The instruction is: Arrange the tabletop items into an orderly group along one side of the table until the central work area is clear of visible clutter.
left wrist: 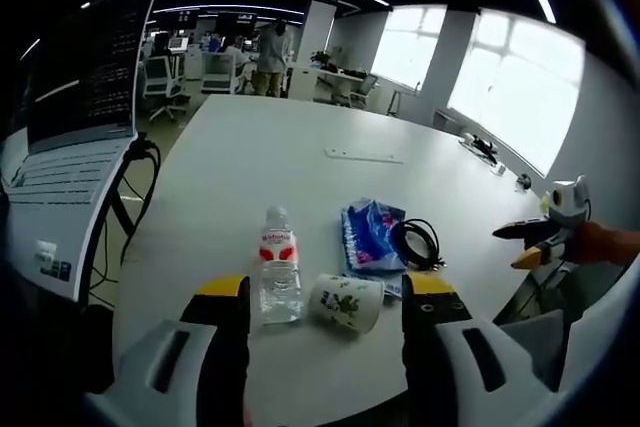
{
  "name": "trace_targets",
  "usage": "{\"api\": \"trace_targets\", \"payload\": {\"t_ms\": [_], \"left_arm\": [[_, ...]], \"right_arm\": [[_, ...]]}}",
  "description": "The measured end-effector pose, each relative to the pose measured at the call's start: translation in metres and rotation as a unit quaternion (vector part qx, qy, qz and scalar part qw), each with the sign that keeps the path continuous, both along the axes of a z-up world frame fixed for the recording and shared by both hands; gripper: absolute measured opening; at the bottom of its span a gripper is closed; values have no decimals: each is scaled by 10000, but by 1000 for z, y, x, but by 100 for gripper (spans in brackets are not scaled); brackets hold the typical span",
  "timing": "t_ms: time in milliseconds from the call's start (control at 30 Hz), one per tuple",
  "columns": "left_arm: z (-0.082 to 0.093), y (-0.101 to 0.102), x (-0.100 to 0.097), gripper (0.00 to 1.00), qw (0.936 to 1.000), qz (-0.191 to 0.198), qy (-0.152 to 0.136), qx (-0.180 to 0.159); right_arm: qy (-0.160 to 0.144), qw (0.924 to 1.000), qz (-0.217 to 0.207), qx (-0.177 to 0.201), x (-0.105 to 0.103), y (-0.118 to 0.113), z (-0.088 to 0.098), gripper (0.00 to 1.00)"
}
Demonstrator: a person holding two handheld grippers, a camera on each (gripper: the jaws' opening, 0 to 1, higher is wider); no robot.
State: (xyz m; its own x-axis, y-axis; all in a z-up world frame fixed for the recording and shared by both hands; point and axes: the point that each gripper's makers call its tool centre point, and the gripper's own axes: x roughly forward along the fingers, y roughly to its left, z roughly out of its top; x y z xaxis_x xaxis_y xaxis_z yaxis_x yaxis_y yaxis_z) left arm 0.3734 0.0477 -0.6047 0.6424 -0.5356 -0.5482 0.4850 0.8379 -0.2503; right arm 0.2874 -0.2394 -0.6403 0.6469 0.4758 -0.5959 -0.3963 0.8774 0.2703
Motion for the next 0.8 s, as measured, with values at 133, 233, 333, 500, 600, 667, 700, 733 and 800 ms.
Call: {"api": "trace_targets", "payload": {"t_ms": [133,233,333,500,600,667,700,733,800], "left_arm": [[1,1,0,61,10000,0,-7,-9],[1,2,1,61,10000,8,-15,-14],[1,3,1,61,10000,16,-18,-14],[1,2,-1,61,10000,18,-2,-61],[0,1,-2,61,10000,16,12,-62],[-1,1,-2,61,10000,37,23,-84],[-1,1,-2,61,9999,53,34,-90],[-2,1,-2,61,9999,57,38,-95],[-2,0,-1,61,9999,73,53,-127]], "right_arm": [[21,10000,13,-4,-2,1,-1,80],[24,10000,10,-6,-2,0,-1,80],[13,10000,2,-12,-2,0,0,80],[21,10000,12,-17,-1,0,-1,80],[24,10000,16,-14,-2,2,-1,80],[24,10000,21,-7,-2,2,-1,80],[24,10000,34,0,-2,3,-1,80],[26,10000,44,3,-2,3,-1,80],[26,10000,40,-12,-3,2,-1,81]]}}
